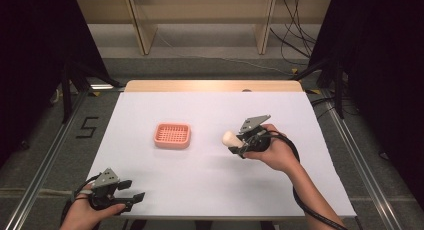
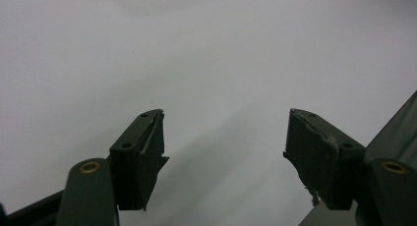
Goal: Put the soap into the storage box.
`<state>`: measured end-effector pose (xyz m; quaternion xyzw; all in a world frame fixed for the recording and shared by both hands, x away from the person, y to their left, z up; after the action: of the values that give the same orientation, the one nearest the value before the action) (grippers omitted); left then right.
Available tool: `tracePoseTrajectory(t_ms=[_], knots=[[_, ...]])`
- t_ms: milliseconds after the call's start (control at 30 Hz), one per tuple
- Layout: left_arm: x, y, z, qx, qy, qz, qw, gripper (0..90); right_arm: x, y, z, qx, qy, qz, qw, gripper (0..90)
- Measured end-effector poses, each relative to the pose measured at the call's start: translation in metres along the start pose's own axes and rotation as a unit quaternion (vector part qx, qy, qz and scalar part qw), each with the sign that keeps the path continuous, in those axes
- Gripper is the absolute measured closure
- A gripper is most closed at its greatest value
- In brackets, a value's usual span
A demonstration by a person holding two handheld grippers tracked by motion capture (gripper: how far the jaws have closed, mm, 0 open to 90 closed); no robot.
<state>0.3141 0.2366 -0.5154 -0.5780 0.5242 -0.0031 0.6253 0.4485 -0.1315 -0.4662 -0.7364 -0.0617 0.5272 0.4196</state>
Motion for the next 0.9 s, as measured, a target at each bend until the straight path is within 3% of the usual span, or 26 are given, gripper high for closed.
tracePoseTrajectory(t_ms=[67,367,633,767,867,900], knots=[[0.0,0.0,0.0,0.0,0.0,0.0,1.0,30.7,0.003,-0.003,0.0,-0.007,0.001,-0.01,0.9999,50.4],[-0.002,0.001,0.001,0.005,-0.001,0.005,1.0,30.7,0.005,-0.009,0.003,-0.006,-0.001,-0.009,0.9999,50.4],[-0.002,0.001,0.0,-0.004,-0.003,-0.004,1.0,30.7,0.009,-0.012,0.006,-0.007,-0.004,-0.007,0.9999,50.4],[-0.003,0.002,0.001,0.001,-0.004,0.003,1.0,30.7,0.011,-0.016,0.005,-0.022,-0.009,-0.014,0.9996,50.4],[-0.003,0.003,0.001,-0.009,-0.009,-0.001,0.9999,30.7,0.012,-0.017,0.005,-0.014,-0.003,-0.01,0.9998,50.4],[-0.003,0.003,0.001,-0.01,-0.009,-0.001,0.9999,30.7,0.013,-0.018,0.005,-0.023,-0.005,-0.014,0.9996,50.4]])
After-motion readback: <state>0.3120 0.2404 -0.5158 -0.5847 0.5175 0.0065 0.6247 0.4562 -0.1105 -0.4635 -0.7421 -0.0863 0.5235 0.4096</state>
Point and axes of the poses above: each handheld gripper's, and its own axes: x roughly forward along the jaws, y roughly out of its underside, z roughly to its left, the point moved 6 cm from there along x, roughly forward along the jaws, and after that the axes turned 5 degrees about y, right-handed, at the moved point
